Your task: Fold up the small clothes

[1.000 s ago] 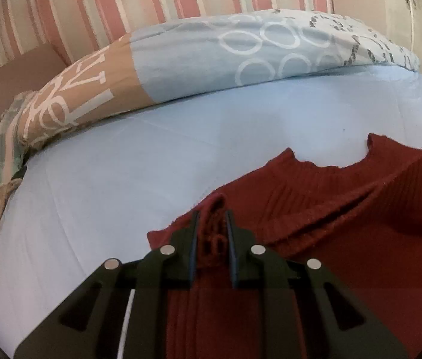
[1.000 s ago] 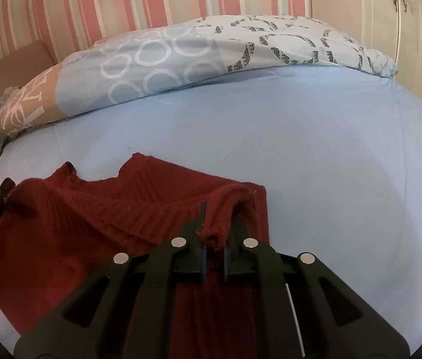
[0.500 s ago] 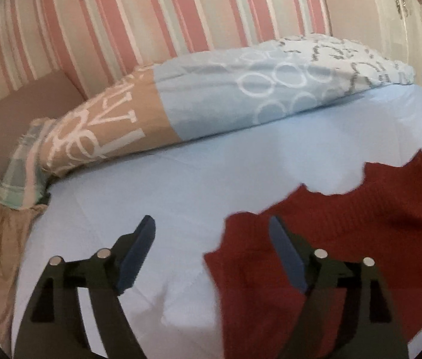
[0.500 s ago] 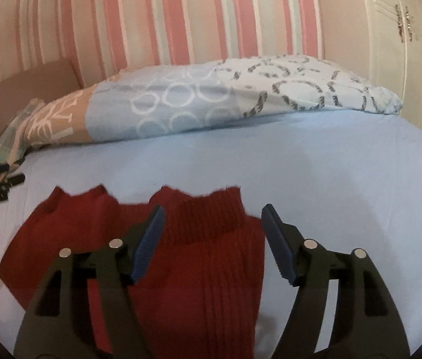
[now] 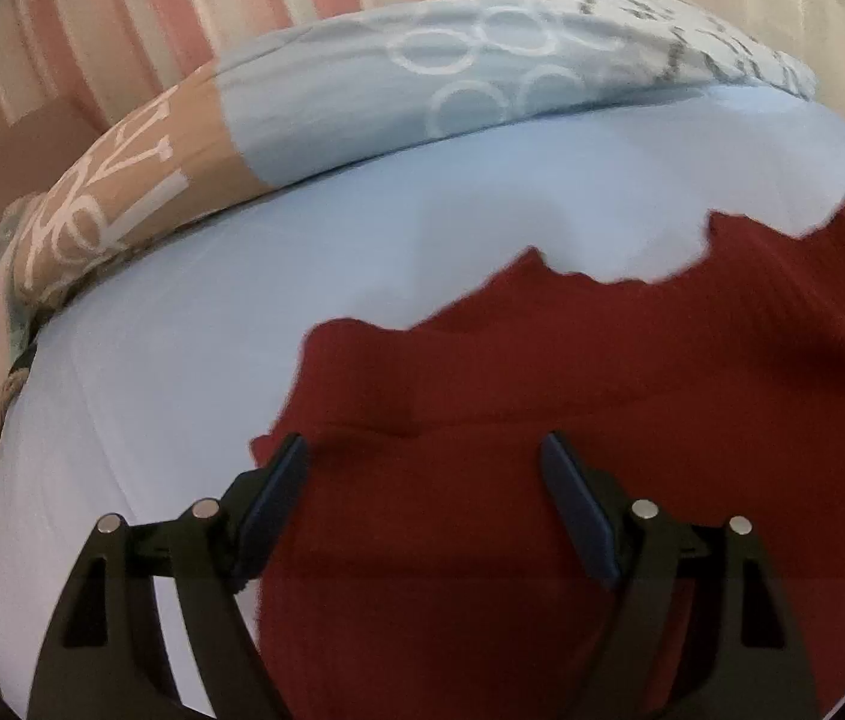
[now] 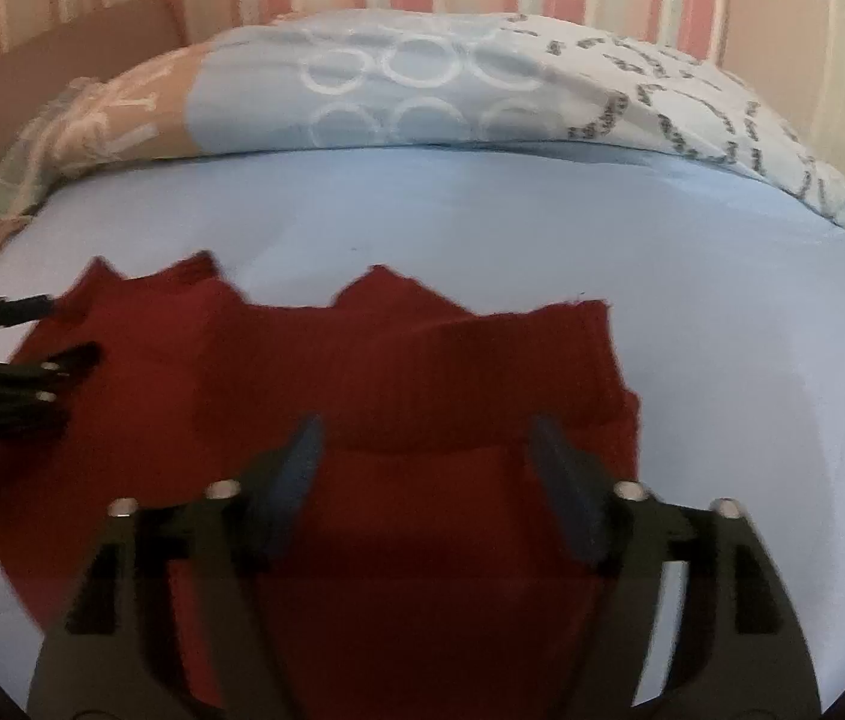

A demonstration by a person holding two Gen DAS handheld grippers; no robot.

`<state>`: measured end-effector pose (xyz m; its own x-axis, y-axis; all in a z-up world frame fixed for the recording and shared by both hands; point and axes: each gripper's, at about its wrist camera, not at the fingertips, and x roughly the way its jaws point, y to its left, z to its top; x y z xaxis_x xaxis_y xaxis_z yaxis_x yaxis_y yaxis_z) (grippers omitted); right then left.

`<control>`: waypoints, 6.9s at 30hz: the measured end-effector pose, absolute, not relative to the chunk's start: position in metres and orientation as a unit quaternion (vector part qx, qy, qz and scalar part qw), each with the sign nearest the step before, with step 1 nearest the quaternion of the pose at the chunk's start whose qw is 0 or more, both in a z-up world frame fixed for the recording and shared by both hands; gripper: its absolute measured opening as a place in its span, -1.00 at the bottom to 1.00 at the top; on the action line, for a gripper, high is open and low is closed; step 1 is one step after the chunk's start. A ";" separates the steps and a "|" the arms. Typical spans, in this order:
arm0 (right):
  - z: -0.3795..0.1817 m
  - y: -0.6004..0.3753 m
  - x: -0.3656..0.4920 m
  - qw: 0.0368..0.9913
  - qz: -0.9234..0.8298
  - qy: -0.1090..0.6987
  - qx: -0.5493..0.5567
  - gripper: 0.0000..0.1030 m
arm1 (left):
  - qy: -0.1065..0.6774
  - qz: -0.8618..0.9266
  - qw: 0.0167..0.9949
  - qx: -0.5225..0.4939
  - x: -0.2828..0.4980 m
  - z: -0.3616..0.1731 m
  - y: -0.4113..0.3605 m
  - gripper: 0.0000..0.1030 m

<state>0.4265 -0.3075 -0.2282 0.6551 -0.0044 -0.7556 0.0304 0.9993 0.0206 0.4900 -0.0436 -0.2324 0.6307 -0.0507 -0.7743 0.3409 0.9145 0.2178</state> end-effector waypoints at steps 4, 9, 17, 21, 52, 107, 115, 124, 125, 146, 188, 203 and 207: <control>-0.245 -0.328 0.442 0.896 -0.011 0.439 0.065 0.22 | 0.413 -0.099 0.890 0.164 0.495 -0.232 -0.032 0.56; -0.251 -0.328 0.442 0.899 -0.016 0.434 0.056 -0.68 | 0.417 -0.090 0.892 0.151 0.497 -0.235 -0.023 0.56; -0.246 -0.349 0.457 0.903 -0.046 0.422 0.063 -0.81 | 0.403 -0.071 0.894 0.185 0.499 -0.236 -0.028 0.56; -0.239 -0.344 0.454 0.900 0.010 0.430 0.072 -0.38 | 0.405 -0.061 0.897 0.168 0.499 -0.229 -0.019 0.56; -0.232 -0.345 0.352 0.917 0.006 0.392 0.070 0.29 | 0.404 -0.060 0.904 0.128 0.444 -0.217 0.008 0.72; -0.260 -0.347 0.250 0.855 -0.035 0.455 0.247 0.54 | 0.450 -0.084 0.885 0.086 0.339 -0.206 -0.070 0.86; -0.264 -0.350 0.259 0.842 -0.038 0.468 0.266 0.48 | 0.450 -0.082 0.885 0.082 0.338 -0.205 -0.067 0.85; -0.267 -0.351 0.295 0.842 -0.057 0.447 0.296 0.50 | 0.456 -0.077 0.883 0.085 0.343 -0.217 -0.074 0.85; -0.264 -0.347 0.296 0.849 -0.057 0.444 0.281 0.36 | 0.459 -0.078 0.881 0.084 0.344 -0.220 -0.075 0.85; -0.264 -0.326 0.310 0.883 -0.054 0.427 0.189 -0.45 | 0.471 -0.062 0.873 0.111 0.369 -0.257 -0.110 0.88; -0.220 -0.285 0.310 0.921 -0.085 0.363 0.109 -0.57 | 0.450 -0.086 0.884 0.095 0.366 -0.232 -0.081 0.87; -0.162 -0.146 0.343 0.950 0.044 0.307 0.032 -0.59 | 0.421 -0.018 0.902 0.095 0.387 -0.175 0.072 0.87; -0.176 -0.094 0.354 0.938 0.095 0.332 0.001 -0.59 | 0.421 0.003 0.903 0.084 0.384 -0.172 0.099 0.87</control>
<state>0.3538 -0.0943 -0.1756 0.7615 0.1793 -0.6229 -0.1777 0.9819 0.0654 0.3842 0.0994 -0.1719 0.6455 0.0772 -0.7599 0.0646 0.9858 0.1550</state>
